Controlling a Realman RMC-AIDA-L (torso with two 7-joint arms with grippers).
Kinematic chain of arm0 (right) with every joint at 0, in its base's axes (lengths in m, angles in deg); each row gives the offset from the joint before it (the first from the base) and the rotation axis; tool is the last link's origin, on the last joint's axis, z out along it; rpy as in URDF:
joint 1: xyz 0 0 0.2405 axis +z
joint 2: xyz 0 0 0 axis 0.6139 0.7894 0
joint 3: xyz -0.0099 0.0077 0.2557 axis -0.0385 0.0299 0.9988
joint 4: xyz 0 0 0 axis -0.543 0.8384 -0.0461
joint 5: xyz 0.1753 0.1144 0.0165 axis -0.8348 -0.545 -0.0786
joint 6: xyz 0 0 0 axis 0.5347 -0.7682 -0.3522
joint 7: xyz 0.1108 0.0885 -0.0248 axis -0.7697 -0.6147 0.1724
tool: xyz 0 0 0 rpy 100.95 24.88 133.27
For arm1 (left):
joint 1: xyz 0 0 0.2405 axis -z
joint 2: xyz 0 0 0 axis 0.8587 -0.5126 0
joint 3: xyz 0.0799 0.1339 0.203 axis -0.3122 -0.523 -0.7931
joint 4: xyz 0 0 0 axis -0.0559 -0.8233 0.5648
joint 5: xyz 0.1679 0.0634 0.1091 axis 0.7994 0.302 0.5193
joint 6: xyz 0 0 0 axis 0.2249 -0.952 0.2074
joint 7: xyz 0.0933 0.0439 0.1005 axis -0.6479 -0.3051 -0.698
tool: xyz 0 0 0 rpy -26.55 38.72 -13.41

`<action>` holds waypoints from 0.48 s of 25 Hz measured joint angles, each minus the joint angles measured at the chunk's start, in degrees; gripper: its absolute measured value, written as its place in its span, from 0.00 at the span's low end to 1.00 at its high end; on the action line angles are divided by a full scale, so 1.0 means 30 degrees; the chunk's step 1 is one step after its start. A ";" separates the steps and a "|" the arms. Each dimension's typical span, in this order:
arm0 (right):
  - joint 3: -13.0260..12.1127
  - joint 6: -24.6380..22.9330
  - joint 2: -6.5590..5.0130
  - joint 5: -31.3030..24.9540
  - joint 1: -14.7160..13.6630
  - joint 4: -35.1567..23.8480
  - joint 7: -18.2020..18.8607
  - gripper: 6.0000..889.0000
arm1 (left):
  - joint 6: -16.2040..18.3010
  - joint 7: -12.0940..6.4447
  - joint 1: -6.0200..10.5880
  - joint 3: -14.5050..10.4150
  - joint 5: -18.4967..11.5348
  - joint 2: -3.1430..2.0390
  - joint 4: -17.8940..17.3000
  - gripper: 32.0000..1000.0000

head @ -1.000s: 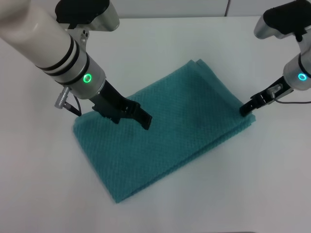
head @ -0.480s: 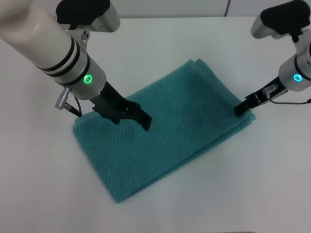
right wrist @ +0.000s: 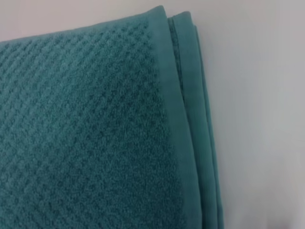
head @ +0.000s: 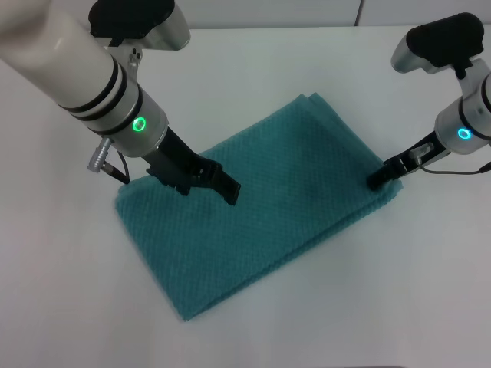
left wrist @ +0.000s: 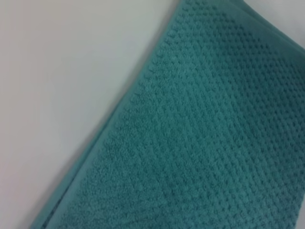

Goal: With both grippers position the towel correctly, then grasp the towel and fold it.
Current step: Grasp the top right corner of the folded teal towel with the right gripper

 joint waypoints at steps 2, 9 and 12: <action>0.0000 0.0000 0.0003 0.0000 -0.0001 -0.0006 0.0002 0.89 | 0.0001 -0.0023 0.0000 0.0000 0.0000 0.0000 0.0009 0.89; 0.0000 0.0001 0.0007 -0.0002 0.0013 0.0007 -0.0128 0.88 | 0.0000 -0.0046 0.0000 0.0001 0.0000 -0.0001 0.0026 0.89; -0.0001 0.0001 0.0007 -0.0001 0.0011 0.0007 -0.0156 0.84 | -0.0001 -0.0046 0.0001 0.0001 0.0000 0.0000 0.0031 0.89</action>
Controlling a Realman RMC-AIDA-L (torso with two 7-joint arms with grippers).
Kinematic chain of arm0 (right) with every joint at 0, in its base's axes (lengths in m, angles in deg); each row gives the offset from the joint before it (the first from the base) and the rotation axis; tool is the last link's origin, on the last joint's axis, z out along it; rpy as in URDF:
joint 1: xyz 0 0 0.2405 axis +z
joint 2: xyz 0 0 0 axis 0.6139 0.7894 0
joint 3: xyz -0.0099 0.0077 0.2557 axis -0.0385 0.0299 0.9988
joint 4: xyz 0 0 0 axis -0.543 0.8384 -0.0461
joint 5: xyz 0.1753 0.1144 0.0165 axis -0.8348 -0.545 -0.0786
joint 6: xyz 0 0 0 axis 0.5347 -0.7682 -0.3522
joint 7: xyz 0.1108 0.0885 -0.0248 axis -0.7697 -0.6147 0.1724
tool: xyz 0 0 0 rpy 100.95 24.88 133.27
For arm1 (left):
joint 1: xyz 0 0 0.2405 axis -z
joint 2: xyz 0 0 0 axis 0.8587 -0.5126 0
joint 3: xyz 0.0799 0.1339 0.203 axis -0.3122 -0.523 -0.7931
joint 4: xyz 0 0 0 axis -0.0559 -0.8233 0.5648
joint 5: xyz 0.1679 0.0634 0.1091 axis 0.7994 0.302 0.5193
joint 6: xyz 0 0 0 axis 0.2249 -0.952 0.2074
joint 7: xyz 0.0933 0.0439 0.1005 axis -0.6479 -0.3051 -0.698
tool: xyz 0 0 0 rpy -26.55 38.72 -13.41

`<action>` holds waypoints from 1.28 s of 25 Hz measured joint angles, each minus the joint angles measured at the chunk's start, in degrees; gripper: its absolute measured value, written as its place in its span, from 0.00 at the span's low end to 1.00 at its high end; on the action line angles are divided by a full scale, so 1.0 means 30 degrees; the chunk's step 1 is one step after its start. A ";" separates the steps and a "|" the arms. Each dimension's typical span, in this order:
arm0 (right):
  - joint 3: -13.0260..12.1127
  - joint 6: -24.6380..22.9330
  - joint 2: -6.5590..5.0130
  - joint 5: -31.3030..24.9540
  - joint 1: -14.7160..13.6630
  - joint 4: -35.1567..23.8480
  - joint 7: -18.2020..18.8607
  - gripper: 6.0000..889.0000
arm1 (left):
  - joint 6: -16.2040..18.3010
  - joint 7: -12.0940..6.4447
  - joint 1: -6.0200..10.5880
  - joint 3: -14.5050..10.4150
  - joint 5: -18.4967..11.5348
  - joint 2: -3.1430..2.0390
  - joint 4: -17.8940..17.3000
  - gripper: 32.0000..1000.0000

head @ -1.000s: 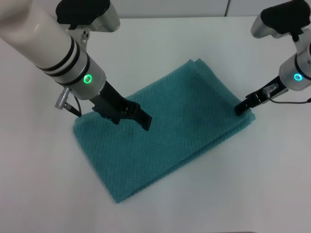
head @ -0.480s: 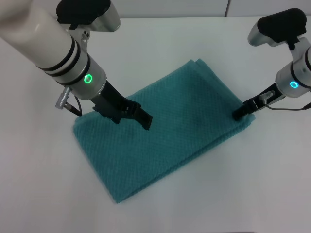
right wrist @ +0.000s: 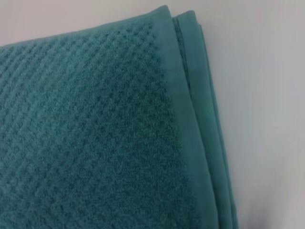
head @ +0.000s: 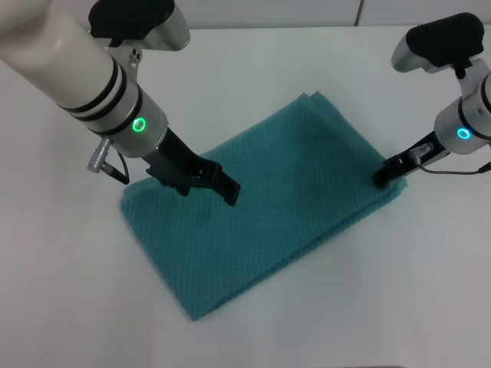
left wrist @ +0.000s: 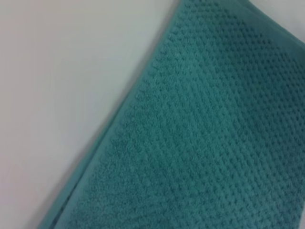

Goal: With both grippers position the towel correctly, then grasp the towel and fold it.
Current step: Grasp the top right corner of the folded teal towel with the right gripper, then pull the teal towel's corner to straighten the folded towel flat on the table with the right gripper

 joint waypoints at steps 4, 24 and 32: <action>0.0001 -0.0082 -0.0001 0.0001 0.0001 0.0041 -0.0005 0.68 | 0.0000 -0.0088 0.0000 0.0000 -0.0078 -0.0001 0.0002 0.89; -0.0096 0.0780 -0.0032 0.0004 0.0038 -0.0031 0.0118 0.08 | 0.0176 -0.0409 -0.0279 0.0000 -0.0531 -0.0035 0.0031 0.89; -0.0023 0.2285 0.0006 0.0001 -0.0096 -0.0194 0.0271 0.09 | 0.0175 -0.0410 -0.0703 0.0109 -0.0527 -0.0109 -0.0120 0.89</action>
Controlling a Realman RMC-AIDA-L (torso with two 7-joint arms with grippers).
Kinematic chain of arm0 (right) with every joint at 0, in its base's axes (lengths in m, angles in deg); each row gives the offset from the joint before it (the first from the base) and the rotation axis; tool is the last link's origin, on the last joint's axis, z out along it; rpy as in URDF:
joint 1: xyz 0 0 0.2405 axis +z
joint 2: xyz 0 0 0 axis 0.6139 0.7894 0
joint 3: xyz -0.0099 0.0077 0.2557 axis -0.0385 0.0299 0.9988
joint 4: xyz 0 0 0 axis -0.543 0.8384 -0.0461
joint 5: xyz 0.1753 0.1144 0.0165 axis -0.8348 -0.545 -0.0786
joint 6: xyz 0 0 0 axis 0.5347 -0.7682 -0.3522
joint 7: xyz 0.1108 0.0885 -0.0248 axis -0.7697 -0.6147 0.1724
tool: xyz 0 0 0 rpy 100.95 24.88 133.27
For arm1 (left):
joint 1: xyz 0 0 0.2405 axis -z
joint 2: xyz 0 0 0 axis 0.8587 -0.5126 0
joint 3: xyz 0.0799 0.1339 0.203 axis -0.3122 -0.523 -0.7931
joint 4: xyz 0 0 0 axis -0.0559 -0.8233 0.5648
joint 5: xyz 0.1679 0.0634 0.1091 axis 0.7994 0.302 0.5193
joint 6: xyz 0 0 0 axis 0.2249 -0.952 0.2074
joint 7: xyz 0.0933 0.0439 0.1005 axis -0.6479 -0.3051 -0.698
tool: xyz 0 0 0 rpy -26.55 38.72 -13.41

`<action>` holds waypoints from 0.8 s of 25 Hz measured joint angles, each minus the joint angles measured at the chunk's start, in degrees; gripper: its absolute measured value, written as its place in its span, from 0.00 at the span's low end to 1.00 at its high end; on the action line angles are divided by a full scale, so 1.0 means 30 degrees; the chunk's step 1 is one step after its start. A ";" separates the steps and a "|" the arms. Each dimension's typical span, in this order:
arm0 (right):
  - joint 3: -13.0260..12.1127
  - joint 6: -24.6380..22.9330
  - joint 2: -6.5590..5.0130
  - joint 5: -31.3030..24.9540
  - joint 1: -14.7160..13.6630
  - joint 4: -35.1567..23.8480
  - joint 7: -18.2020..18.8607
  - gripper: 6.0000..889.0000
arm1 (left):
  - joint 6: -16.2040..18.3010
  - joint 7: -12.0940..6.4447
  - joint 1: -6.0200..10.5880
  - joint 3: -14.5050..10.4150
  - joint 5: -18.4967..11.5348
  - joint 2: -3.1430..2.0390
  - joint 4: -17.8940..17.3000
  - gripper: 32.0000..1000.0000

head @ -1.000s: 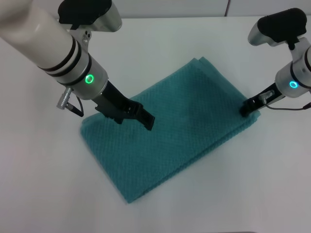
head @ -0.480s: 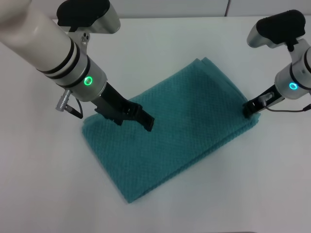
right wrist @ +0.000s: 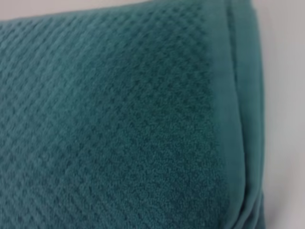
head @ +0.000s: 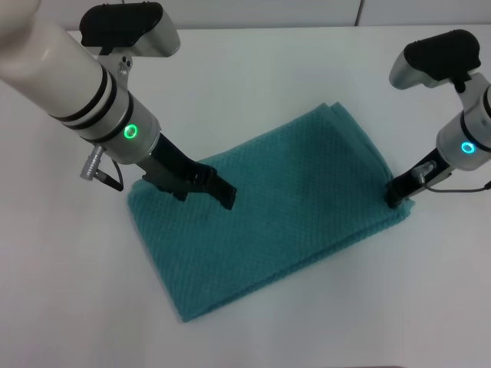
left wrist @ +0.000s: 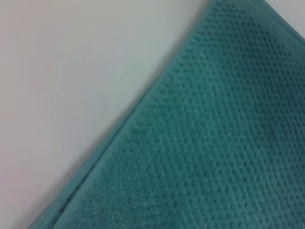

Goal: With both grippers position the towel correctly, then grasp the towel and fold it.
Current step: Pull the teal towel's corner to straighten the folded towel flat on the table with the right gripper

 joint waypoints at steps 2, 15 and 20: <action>0.0008 0.0369 0.0052 -0.0031 -0.0116 -0.0160 0.0100 0.09 | 0.0000 0.0000 -0.0027 0.0013 0.0000 -0.0015 -0.0028 0.89; 0.0005 0.2584 0.0092 -0.1878 -0.0431 -0.0662 0.1738 0.09 | -0.0059 0.0000 -0.0088 0.0039 0.0000 -0.0068 -0.0056 0.88; 0.0004 0.3268 0.0238 -0.1947 -0.0431 -0.0689 0.2059 0.10 | -0.0059 0.0000 -0.0089 0.0039 0.0000 -0.0069 -0.0057 0.88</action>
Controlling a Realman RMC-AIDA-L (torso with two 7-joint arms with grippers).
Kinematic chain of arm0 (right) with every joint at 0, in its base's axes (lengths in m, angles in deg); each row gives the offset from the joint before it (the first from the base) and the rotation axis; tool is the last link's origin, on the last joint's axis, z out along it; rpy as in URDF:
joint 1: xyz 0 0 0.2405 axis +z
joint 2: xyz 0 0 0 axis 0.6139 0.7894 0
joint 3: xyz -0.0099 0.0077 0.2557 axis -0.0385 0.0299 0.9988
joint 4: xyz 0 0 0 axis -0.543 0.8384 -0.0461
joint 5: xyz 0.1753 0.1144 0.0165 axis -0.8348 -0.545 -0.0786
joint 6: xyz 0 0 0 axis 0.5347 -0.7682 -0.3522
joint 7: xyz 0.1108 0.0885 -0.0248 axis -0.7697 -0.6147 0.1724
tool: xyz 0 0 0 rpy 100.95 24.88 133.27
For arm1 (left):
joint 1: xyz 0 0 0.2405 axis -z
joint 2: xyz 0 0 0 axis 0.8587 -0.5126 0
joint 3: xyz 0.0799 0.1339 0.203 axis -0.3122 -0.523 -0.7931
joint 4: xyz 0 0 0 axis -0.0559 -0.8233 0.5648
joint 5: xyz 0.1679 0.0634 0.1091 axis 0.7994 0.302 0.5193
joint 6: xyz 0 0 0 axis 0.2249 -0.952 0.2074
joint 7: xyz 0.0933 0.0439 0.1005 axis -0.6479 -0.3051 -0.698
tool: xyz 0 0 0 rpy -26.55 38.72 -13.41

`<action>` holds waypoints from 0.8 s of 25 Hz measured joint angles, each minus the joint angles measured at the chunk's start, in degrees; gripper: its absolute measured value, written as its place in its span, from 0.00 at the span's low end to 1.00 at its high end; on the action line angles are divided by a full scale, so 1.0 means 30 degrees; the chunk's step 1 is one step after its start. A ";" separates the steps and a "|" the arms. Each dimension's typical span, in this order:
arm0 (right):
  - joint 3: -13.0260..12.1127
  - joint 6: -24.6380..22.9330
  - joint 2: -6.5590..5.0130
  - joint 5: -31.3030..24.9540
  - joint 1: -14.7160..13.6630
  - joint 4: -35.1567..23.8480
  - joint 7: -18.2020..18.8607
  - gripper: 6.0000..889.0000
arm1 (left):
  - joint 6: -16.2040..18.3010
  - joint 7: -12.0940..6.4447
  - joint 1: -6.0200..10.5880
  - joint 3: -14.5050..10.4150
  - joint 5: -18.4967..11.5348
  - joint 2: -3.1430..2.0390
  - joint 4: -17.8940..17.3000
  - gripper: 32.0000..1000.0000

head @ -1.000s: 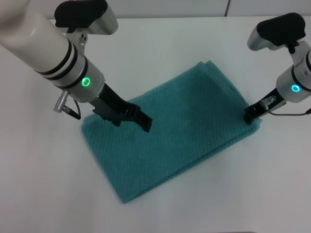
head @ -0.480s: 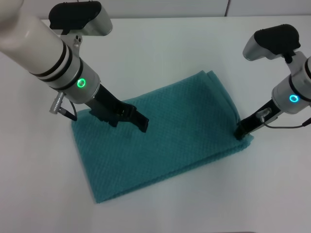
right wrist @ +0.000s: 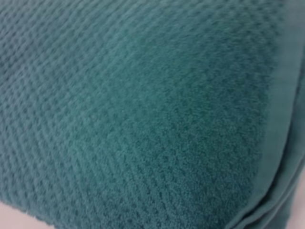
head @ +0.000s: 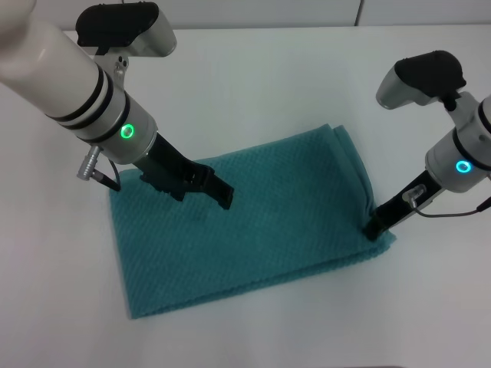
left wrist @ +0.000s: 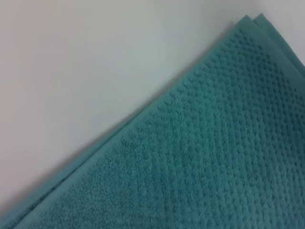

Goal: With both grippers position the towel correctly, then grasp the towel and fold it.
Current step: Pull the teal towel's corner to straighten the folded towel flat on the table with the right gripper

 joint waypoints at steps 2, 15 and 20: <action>-0.0003 0.0272 0.0047 -0.0004 0.0001 0.0000 0.0148 0.10 | 0.0000 0.0000 0.0000 -0.0001 0.0000 0.0000 -0.0017 0.88; -0.0217 0.2271 0.0080 -0.1124 -0.0093 -0.0307 0.1693 0.10 | 0.0000 0.0000 -0.0148 -0.0002 0.0000 0.0000 -0.0097 0.88; -0.0242 0.2812 0.0077 -0.1132 -0.0090 -0.0346 0.2060 0.10 | -0.0081 0.0005 -0.0218 0.0000 0.0005 0.0001 -0.0463 0.88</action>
